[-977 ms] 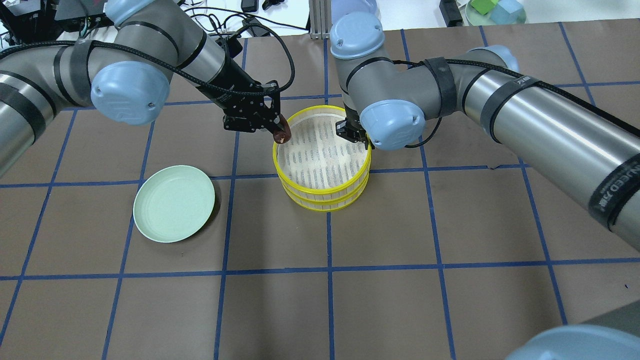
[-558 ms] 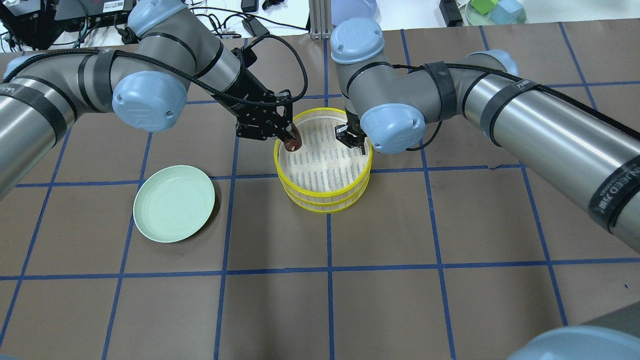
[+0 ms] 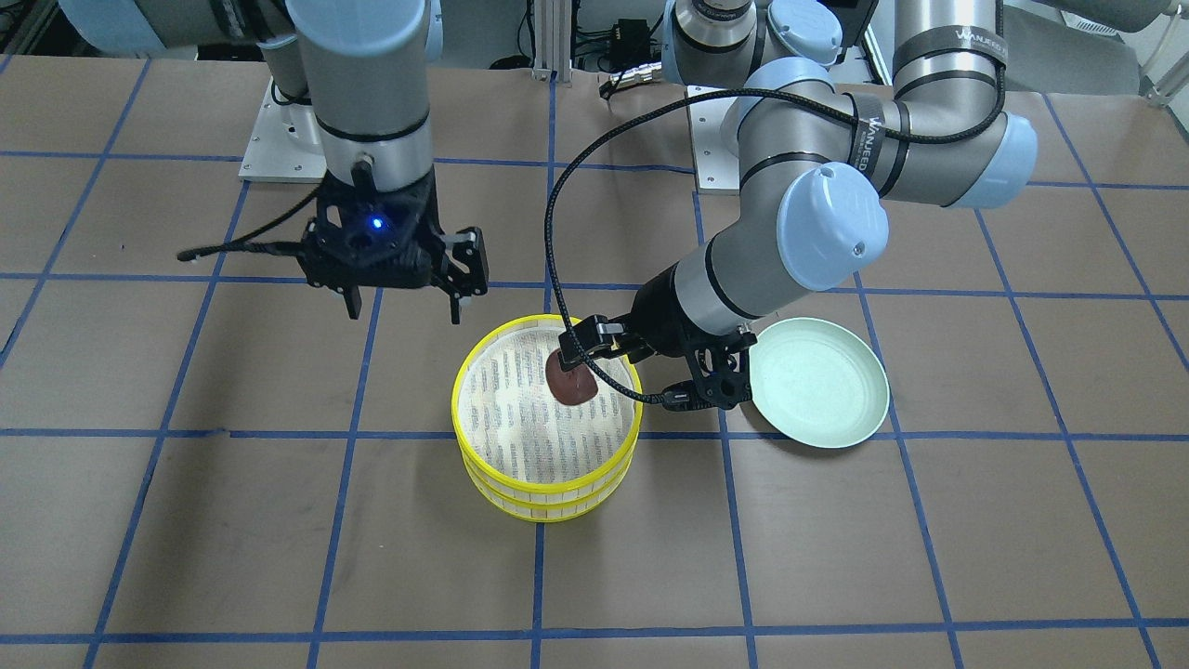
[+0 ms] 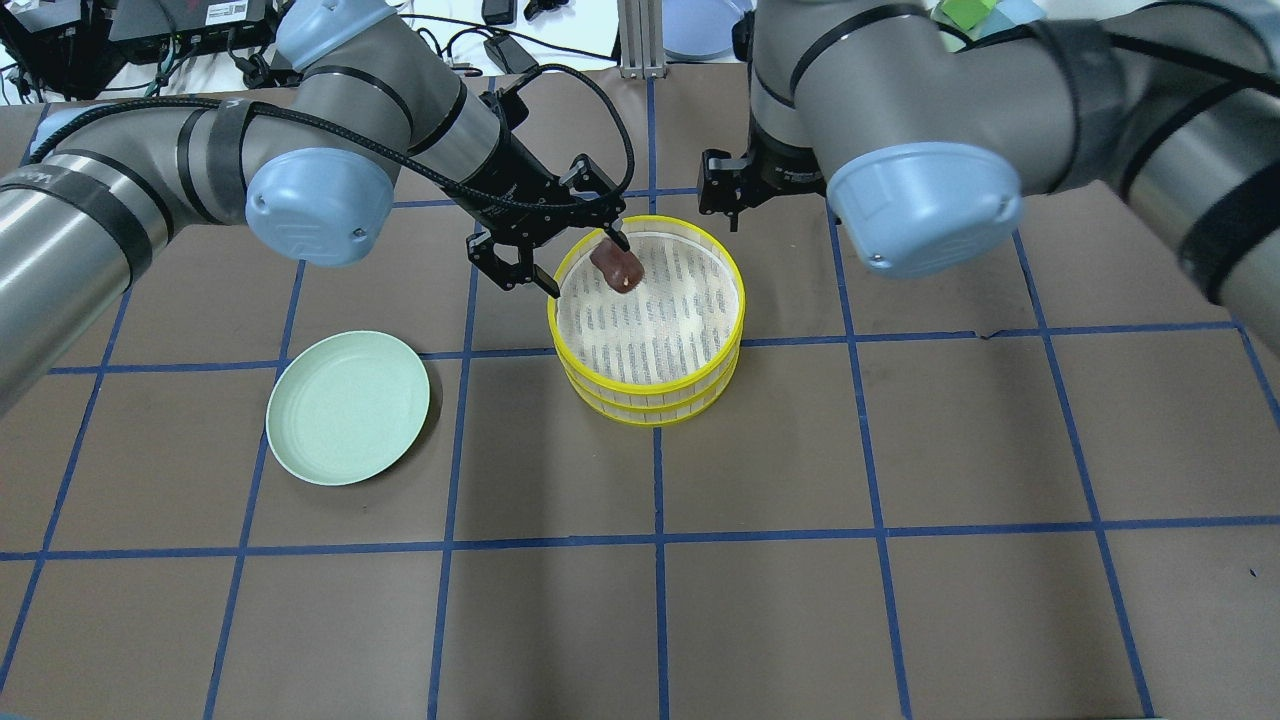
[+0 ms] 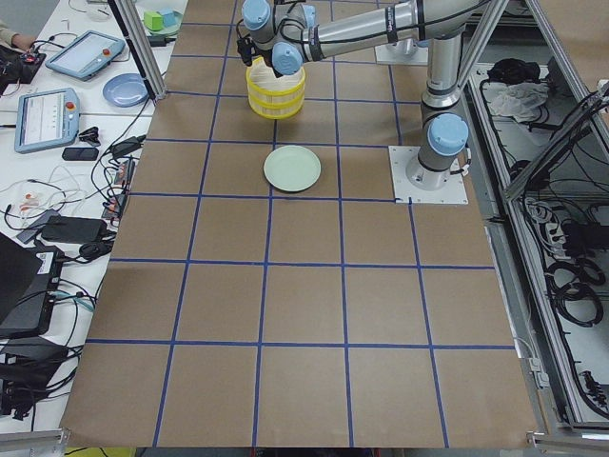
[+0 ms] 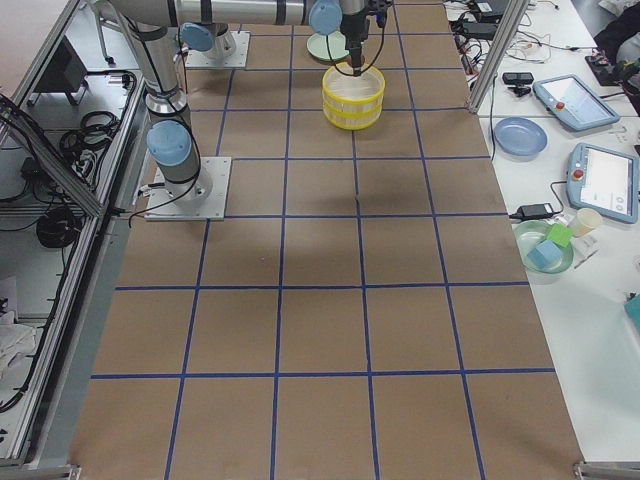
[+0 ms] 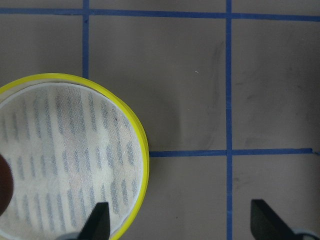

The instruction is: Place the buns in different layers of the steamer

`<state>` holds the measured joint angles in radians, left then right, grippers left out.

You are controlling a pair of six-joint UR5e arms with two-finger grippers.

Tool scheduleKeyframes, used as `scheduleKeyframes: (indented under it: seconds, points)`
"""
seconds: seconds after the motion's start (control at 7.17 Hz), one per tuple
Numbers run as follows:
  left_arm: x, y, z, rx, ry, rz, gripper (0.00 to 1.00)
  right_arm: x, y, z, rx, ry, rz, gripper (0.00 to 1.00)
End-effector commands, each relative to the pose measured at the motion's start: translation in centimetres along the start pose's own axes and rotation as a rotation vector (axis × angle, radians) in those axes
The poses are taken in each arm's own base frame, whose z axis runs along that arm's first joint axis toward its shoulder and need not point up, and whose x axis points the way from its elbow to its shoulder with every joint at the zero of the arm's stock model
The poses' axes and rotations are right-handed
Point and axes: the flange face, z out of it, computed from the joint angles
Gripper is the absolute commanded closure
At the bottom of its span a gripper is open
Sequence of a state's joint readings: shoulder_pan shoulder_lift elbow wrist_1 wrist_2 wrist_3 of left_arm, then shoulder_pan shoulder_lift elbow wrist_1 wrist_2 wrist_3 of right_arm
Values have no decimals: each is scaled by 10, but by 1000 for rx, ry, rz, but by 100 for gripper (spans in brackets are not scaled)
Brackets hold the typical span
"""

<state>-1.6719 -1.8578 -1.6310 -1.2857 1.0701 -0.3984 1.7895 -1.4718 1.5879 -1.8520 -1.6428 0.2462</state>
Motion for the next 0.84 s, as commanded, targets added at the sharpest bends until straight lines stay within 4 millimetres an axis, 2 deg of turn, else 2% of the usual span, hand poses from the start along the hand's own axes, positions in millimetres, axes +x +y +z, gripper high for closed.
scheduleKeyframes:
  seconds: [0.0, 0.14, 0.28, 0.42, 0.56, 0.7]
  points:
    - [1, 0, -2, 4, 1, -1, 0, 49, 5, -76, -54, -27, 84, 0]
    - [3, -1, -8, 23, -12, 12, 0, 56, 11, -77, -102, -6, 81, 0]
    - [-2, -1, -32, 82, -73, 34, 0, 56, 10, -79, -92, -19, 85, 0]
    - [-16, -3, -54, 149, -191, 102, 0, 82, -5, -82, -87, -21, 141, 0]
    - [-32, -7, -85, 182, -226, 165, 0, 101, -14, -86, -100, -81, 198, 0]
    - [-56, -12, -126, 187, -284, 216, 0, 104, -12, -84, -119, -77, 195, 0]
